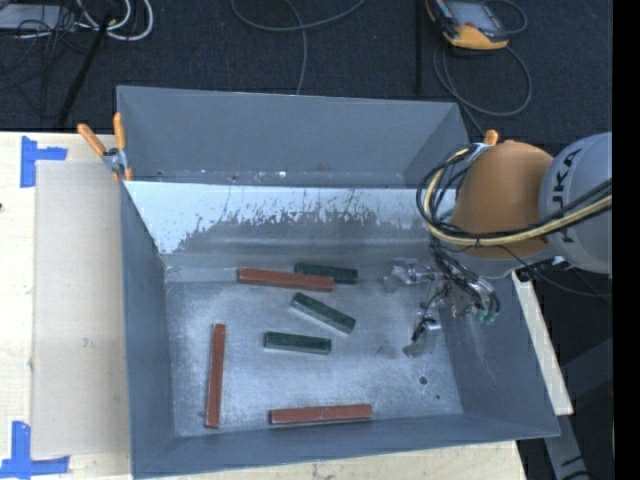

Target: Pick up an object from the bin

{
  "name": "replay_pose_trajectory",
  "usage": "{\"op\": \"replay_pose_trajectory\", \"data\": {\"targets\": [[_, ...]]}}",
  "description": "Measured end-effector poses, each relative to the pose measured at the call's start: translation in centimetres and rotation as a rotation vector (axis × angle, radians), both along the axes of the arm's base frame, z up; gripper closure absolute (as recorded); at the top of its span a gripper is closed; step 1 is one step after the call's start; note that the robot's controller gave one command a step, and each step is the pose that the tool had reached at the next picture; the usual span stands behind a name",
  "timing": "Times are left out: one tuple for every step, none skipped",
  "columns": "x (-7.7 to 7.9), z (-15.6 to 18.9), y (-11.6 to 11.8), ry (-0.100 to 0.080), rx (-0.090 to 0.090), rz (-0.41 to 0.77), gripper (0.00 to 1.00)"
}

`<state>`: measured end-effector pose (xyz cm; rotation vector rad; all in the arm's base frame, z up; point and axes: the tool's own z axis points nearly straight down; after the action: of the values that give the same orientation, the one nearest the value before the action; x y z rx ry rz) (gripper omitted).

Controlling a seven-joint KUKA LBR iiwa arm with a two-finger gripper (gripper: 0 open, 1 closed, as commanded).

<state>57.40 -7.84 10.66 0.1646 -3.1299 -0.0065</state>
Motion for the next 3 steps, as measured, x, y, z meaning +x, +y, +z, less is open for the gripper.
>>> {"op": "replay_pose_trajectory", "data": {"targets": [[4.9, -3.8, 6.2, -0.011, -0.001, -0.024, 0.00], [-2.0, -3.7, 12.2, -0.004, 0.000, 0.286, 0.00], [-2.6, -3.7, 13.5, -0.006, -0.003, 0.171, 0.00]]}}
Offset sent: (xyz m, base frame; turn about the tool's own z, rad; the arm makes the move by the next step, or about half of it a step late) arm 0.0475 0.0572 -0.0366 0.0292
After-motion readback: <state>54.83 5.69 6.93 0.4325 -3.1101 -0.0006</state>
